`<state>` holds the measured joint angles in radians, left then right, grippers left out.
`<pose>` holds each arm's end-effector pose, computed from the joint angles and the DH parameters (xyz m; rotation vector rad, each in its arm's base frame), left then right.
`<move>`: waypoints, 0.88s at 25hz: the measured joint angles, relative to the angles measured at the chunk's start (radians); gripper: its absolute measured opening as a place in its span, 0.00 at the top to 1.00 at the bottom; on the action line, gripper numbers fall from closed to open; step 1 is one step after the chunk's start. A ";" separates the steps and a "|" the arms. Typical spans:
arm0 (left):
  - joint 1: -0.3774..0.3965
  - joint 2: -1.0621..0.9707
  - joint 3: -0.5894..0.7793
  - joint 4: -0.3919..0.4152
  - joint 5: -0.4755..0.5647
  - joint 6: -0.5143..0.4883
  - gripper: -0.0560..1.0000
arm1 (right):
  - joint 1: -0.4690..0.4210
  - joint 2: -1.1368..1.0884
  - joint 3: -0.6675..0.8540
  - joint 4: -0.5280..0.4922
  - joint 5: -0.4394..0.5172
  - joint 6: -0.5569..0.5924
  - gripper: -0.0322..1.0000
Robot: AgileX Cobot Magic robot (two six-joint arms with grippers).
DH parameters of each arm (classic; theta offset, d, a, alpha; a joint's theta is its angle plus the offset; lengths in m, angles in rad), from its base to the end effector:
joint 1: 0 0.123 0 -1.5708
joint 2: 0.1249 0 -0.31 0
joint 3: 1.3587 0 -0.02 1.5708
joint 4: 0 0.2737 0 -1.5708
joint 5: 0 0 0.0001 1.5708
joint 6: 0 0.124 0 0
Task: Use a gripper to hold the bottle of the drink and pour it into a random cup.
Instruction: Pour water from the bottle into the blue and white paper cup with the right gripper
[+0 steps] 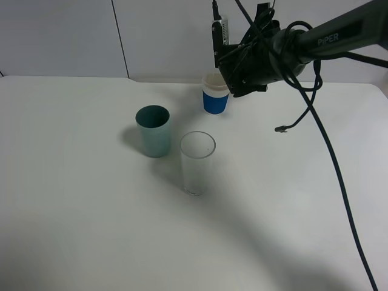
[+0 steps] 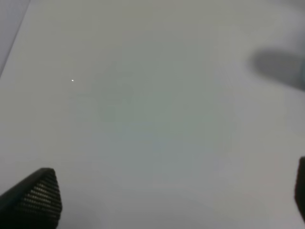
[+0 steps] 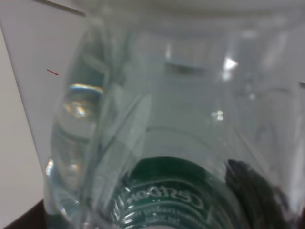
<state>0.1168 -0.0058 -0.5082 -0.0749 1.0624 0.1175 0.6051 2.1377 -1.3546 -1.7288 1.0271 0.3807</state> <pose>0.0182 -0.0060 0.2761 0.0049 2.0302 0.0583 0.4548 0.1871 0.1734 -1.3932 1.6168 -1.5492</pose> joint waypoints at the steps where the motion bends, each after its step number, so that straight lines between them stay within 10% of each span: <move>1: 0.000 0.000 0.000 0.000 0.000 0.000 0.01 | 0.000 0.000 0.000 0.000 0.001 0.000 0.43; 22: 0.000 0.000 0.000 0.000 0.000 0.000 0.01 | 0.000 0.000 0.000 0.000 0.003 -0.010 0.43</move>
<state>0.1168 -0.0058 -0.5082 -0.0749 1.0624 0.1175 0.6051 2.1377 -1.3546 -1.7288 1.0304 0.3704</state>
